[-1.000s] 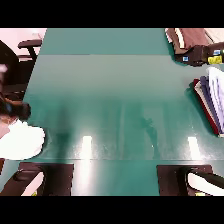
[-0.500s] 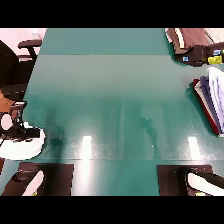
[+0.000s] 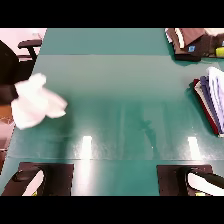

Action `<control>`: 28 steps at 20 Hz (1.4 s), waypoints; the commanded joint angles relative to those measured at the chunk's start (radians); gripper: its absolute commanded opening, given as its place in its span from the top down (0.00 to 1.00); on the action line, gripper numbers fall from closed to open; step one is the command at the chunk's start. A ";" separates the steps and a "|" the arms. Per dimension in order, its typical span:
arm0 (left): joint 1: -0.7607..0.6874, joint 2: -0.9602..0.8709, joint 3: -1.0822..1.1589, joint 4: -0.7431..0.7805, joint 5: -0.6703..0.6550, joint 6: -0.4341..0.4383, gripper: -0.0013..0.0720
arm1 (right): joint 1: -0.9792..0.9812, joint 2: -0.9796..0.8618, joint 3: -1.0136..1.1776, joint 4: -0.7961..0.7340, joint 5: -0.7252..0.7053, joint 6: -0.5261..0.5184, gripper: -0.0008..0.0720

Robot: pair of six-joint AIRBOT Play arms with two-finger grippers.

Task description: Fold the shirts.

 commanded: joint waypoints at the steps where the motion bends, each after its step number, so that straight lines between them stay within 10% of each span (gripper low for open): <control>1: 0.000 0.000 0.233 -0.298 0.082 0.066 0.95 | -0.001 -0.002 0.106 -0.001 -0.028 0.000 0.97; 6: -0.041 -0.063 0.265 -0.480 0.160 0.118 0.95 | -0.002 -0.002 0.212 -0.003 -0.069 0.000 0.97; 17: -0.917 -0.669 0.266 -0.132 0.338 0.145 0.95 | -0.126 0.000 0.248 -0.002 -0.004 0.068 0.97; 18: -0.946 -0.717 0.266 -0.137 0.378 0.160 0.76 | -0.126 0.000 0.248 -0.002 0.003 0.068 0.97; 19: -0.961 -0.752 0.266 -0.136 0.418 0.162 0.31 | -0.126 0.000 0.248 -0.002 0.006 0.068 0.97; 20: -0.954 -0.766 0.267 -0.134 0.435 0.162 0.17 | -0.125 0.000 0.248 -0.001 0.006 0.068 0.97; 28: -0.512 -0.793 0.290 -0.127 0.378 0.087 0.17 | -0.125 -0.005 0.248 -0.002 0.037 0.076 0.97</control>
